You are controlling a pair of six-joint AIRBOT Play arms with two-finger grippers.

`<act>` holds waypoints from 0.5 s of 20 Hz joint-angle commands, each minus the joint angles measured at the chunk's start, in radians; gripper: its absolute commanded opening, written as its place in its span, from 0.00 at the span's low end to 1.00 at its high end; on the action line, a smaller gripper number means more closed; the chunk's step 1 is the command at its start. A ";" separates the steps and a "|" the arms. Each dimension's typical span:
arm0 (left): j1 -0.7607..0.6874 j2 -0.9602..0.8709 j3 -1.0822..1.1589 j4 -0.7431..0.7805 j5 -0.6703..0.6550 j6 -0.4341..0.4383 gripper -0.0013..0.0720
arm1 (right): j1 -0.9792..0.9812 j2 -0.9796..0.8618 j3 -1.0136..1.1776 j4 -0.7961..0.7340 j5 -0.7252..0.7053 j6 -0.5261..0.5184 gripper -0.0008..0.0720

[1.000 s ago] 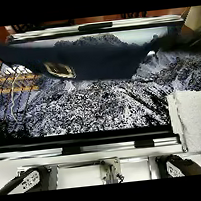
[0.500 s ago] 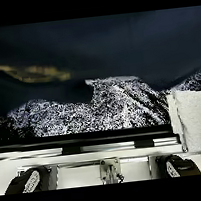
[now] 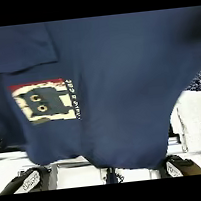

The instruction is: Fold the shirts.

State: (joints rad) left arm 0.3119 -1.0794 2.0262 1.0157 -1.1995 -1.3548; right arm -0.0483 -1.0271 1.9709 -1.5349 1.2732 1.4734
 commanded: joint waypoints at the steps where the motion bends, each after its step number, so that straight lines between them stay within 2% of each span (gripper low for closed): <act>1: -0.018 -0.190 -0.129 0.016 -0.129 -0.011 0.06 | 0.002 -0.238 -0.023 -0.027 0.164 0.027 0.11; 4: -0.082 -0.379 -0.194 0.016 -0.052 0.006 0.06 | 0.005 -0.458 -0.076 0.018 0.060 0.053 0.11; 7: -0.142 -0.567 -0.180 0.015 0.110 0.006 0.06 | 0.004 -0.655 -0.076 0.018 -0.126 0.148 0.11; 10: -0.166 -0.718 -0.126 0.014 0.254 0.006 0.06 | 0.004 -0.769 -0.076 0.020 -0.309 0.215 0.11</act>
State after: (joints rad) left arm 0.1764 -1.6524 1.8732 1.0389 -1.0897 -1.3510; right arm -0.0448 -1.6684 1.8980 -1.5284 1.1454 1.6150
